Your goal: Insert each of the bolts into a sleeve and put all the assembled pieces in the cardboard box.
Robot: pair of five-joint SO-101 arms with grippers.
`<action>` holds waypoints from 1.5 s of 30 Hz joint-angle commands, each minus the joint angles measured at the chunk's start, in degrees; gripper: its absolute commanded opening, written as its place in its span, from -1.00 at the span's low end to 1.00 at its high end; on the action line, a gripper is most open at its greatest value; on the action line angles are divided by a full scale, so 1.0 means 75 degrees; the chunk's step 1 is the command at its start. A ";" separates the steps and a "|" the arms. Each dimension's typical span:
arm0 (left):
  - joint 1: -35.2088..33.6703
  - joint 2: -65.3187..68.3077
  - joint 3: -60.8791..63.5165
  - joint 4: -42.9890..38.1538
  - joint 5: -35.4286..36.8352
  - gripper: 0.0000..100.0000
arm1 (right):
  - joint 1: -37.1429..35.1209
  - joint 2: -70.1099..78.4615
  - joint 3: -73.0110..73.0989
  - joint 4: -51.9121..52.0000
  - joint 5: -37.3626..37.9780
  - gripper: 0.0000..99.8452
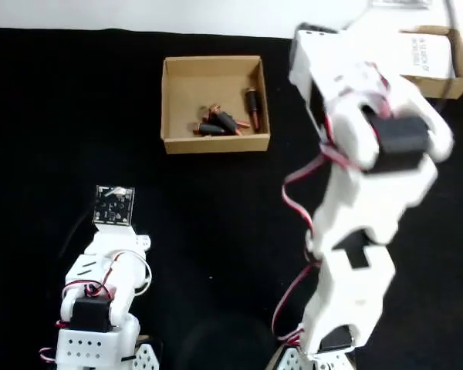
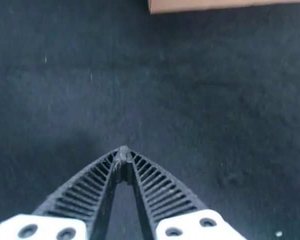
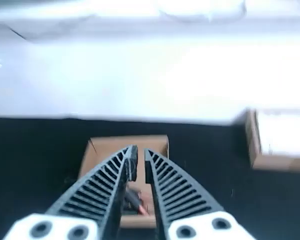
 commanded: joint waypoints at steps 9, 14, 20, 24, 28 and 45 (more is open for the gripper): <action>0.0088 -0.0053 0.0135 0.1934 -0.0035 -0.98 | -0.0147 -0.2784 -0.0744 0.0111 0.1090 -0.99; 0.0088 -0.0053 0.0135 0.2590 -0.0035 -0.98 | -0.0147 -0.4237 0.1037 0.0111 0.1137 -0.99; 0.0088 -0.0053 0.0135 0.2590 -0.0035 -0.98 | -0.0147 -0.6769 0.4847 0.0100 0.1137 -0.99; 0.0088 -0.0053 0.0135 0.2590 -0.0035 -0.98 | -0.0170 -0.8539 0.7672 0.0100 0.1137 -0.99; 0.0088 -0.0053 0.0135 0.2590 -0.0035 -0.98 | -0.0182 -1.0192 1.0755 0.0053 0.1137 -0.99; 0.0088 -0.0053 0.0135 0.2590 -0.0035 -0.98 | -0.0158 -1.6440 2.3015 -0.3851 0.1149 -0.99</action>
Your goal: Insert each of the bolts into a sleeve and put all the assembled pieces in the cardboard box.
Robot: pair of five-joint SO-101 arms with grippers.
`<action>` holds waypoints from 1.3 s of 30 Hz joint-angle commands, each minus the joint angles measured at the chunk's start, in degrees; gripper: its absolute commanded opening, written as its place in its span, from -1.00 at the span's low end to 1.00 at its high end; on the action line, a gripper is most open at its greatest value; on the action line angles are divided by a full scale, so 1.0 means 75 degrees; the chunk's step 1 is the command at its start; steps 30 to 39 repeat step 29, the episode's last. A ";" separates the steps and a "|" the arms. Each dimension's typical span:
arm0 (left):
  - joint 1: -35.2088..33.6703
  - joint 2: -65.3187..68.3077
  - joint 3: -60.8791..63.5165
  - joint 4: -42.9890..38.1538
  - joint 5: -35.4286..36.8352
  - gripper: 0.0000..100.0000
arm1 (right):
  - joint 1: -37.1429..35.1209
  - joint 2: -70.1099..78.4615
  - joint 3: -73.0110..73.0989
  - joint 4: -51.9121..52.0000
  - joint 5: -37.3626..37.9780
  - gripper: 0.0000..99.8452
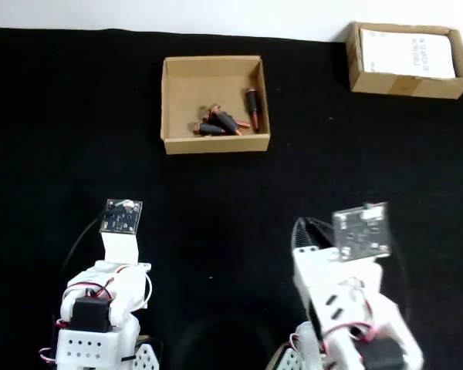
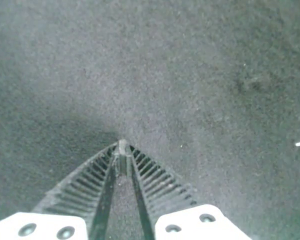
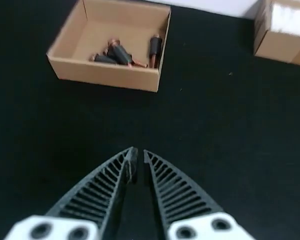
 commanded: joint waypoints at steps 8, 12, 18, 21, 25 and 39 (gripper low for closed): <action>0.0088 -0.0041 0.0135 0.0059 -0.0035 -0.98 | -0.0053 -0.0557 0.2608 0.0580 0.0035 -0.99; 0.0088 -0.0041 0.0135 0.0059 -0.0035 -0.98 | -0.0053 -0.0568 0.3253 0.0826 0.0012 -0.99; 0.0088 -0.0041 0.0135 0.0059 -0.0035 -0.98 | -0.0064 -0.0568 0.3874 -0.0041 0.0023 -0.99; 0.0088 -0.0041 0.0135 0.0047 -0.0023 -0.98 | -0.0064 -0.0580 0.5304 -0.0440 0.0012 -0.99; 0.0088 -0.0041 0.0135 0.0059 -0.0023 -0.98 | -0.0076 -0.0568 0.5081 -0.0404 0.0035 -0.99; 0.0088 -0.0041 0.0135 0.0059 -0.0023 -0.98 | -0.0076 -0.0568 0.5105 -0.0404 0.0035 -0.99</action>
